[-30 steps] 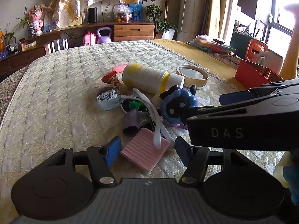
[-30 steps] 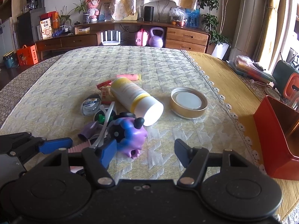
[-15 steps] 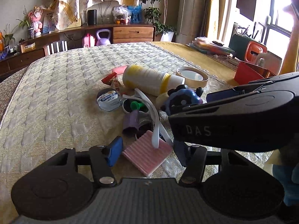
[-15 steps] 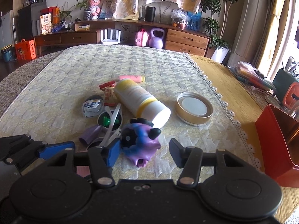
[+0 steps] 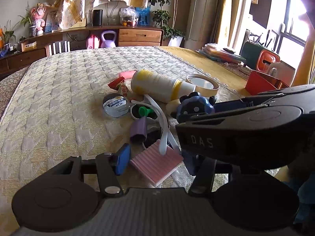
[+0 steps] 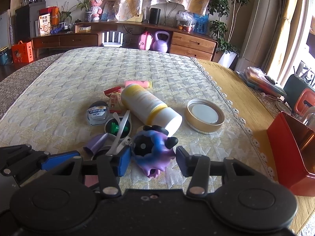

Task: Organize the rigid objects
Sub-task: 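Grasp the purple-blue toy figure with the right tool while the left tool holds the pink block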

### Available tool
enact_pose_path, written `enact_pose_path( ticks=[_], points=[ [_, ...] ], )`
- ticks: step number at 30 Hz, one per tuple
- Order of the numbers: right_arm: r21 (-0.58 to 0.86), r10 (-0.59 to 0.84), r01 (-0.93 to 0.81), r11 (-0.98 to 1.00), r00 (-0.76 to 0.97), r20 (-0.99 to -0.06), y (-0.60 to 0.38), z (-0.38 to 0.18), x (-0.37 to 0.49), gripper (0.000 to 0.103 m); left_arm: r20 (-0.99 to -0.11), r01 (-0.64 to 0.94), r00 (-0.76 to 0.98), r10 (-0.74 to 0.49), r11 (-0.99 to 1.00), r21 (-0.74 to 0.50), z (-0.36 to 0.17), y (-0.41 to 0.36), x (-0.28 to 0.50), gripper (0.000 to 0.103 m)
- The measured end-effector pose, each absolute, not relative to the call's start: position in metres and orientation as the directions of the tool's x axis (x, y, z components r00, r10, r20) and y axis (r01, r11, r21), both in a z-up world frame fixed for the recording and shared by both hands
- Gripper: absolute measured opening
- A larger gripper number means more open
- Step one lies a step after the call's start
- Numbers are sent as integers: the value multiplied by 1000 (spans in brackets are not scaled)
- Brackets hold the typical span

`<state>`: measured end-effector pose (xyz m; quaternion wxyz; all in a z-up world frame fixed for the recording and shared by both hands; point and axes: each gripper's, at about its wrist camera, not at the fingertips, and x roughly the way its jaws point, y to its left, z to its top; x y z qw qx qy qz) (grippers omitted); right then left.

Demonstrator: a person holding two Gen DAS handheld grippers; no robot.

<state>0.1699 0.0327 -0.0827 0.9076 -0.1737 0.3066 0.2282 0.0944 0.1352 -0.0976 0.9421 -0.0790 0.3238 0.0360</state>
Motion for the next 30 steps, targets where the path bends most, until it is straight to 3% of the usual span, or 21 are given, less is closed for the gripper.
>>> enact_pose_path(
  ticks=[2,20,22,23,27,30],
  points=[
    [-172,310,-519,837,710,-633,32,-82,168,45,-616,-121,787,12,983,-135,-97,137,93,56],
    [-151,296,-479,865,729,-617,2,-69,150,43,-626,-148,780,24,978,-147,-87,133,73,56],
    [-151,299,-478,865,734,-610,-3,-67,146,24,-624,-150,781,29,978,-142,-84,131,70,56],
    [-163,290,-468,868,746,-599,-5,-65,144,3,-624,-150,781,32,979,-138,-82,129,68,56],
    [-166,305,-495,853,730,-611,-12,-62,143,2,-626,-148,779,38,981,-124,-79,124,64,56],
    [-171,288,-497,851,713,-639,-16,-71,143,11,-631,-153,775,40,980,-125,-79,122,61,56]
  ],
)
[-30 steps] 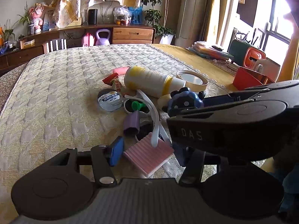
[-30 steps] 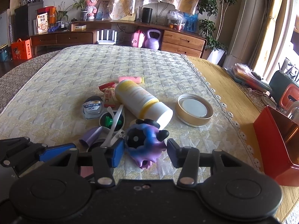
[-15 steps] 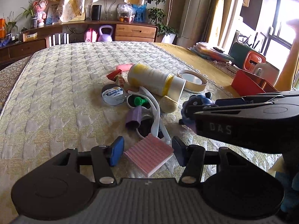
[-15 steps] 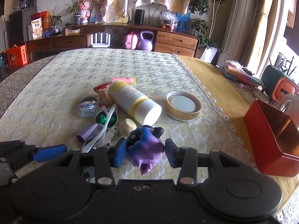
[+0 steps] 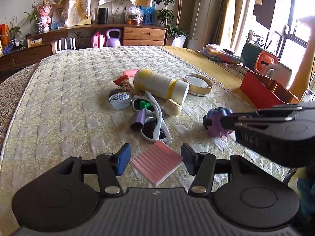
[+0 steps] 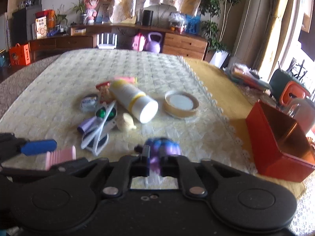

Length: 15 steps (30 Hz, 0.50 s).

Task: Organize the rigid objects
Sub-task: 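Grasp the purple-blue toy figure with the right tool while the left tool holds the pink block, then carry the pink block and purple toy over the red tin box with both tools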

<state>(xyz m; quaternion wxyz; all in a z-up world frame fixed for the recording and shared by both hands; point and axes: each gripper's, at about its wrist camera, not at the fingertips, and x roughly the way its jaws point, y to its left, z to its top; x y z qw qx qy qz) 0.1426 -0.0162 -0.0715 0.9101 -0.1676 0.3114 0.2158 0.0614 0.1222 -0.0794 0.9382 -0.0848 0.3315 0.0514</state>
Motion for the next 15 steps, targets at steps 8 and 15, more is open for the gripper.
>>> enact_pose_path(
  ticks=[8,15],
  points=[
    [-148,314,-507,849,709,-631,-20,-71,141,47,-628,-146,777,39,982,-120,-79,119,59,56],
    [-165,283,-486,858,716,-638,-19,-78,156,62,-634,-149,772,40,982,-118,-81,122,65,56]
  ],
)
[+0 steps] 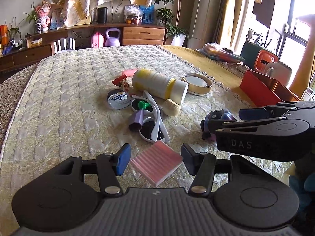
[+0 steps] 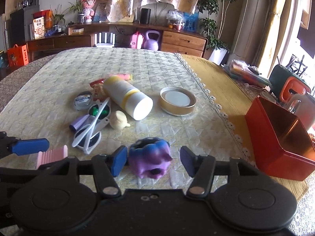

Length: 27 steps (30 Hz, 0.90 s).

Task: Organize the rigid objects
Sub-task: 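Carry the pink block and purple toy over the red tin box with both tools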

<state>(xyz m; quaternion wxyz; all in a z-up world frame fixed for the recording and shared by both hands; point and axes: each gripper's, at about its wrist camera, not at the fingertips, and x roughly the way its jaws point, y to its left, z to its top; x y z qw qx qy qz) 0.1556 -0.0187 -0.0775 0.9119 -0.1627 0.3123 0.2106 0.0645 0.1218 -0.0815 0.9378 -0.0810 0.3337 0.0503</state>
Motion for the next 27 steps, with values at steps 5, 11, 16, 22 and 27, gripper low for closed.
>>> enact_pose_path(
  ticks=[5,11,16,22,27],
  points=[
    [-155,272,-475,866,708,-652,-15,-86,164,67,-640,-149,767,44,983,-111,-84,122,68,56],
    [-101,288,-484,869,661,-693,-9,-96,174,66,-646,-153,761,49,983,-106,-88,123,70,56],
    [-58,312,-490,870,637,-705,-11,-100,175,56,-653,-160,755,55,982,-102,-92,124,71,56],
    [-51,315,-485,873,639,-702,-14,-99,172,56,-653,-169,755,63,980,-101,-91,125,71,56],
    [-42,321,-476,879,654,-685,-23,-89,167,56,-648,-161,760,54,981,-107,-82,121,70,56]
  ],
)
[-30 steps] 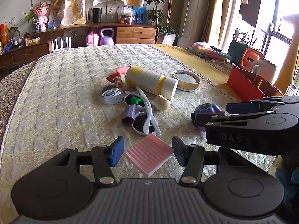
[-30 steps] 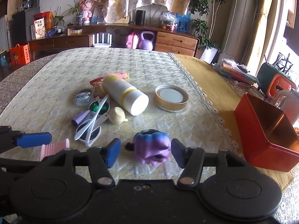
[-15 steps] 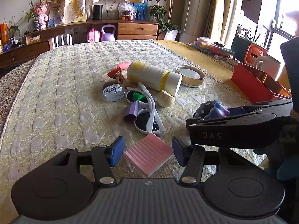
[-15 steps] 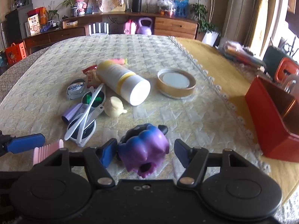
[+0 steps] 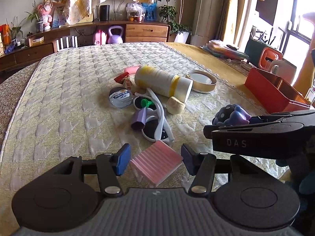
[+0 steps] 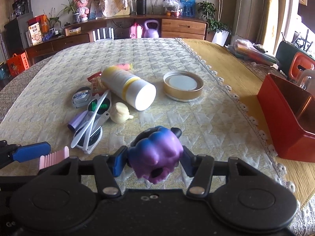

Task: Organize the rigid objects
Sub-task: 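Carry the pink block and purple toy over the red tin box with both tools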

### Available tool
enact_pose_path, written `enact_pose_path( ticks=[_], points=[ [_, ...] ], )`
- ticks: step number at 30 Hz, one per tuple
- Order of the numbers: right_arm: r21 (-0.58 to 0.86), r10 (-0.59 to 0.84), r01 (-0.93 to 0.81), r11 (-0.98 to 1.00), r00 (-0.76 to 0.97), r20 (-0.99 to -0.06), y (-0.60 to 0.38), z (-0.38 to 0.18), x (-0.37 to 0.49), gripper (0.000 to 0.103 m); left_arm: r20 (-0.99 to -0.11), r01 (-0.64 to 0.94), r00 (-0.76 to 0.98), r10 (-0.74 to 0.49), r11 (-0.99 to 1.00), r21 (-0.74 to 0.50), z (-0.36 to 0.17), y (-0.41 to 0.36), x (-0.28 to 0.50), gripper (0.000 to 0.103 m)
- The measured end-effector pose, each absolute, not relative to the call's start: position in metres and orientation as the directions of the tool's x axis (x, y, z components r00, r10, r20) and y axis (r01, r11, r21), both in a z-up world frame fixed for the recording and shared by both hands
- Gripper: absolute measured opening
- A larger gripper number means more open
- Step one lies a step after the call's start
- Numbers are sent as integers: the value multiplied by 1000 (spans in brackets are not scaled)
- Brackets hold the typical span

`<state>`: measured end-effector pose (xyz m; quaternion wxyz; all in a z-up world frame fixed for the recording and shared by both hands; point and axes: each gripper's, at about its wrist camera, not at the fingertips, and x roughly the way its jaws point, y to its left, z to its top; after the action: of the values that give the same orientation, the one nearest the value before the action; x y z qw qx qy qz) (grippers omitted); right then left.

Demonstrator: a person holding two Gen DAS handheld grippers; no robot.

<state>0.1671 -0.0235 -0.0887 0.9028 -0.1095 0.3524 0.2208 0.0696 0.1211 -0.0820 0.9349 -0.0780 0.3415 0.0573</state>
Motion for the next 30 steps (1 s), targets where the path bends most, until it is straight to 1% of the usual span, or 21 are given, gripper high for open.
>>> enact_pose_path(
  ticks=[10,23,30],
  points=[
    [-39,329,-458,888,694,-640,-62,-52,157,56,-612,-124,790,25,985,-119,-47,99,72,56],
    [-1,319,-396,918,742,-589,-140,-12,170,56,-559,-16,829,-27,997,-72,10,46,104,56],
    [-6,302,-361,932,787,-538,-184,8,182,56,-515,32,856,-46,999,-37,46,16,131,56]
  ],
)
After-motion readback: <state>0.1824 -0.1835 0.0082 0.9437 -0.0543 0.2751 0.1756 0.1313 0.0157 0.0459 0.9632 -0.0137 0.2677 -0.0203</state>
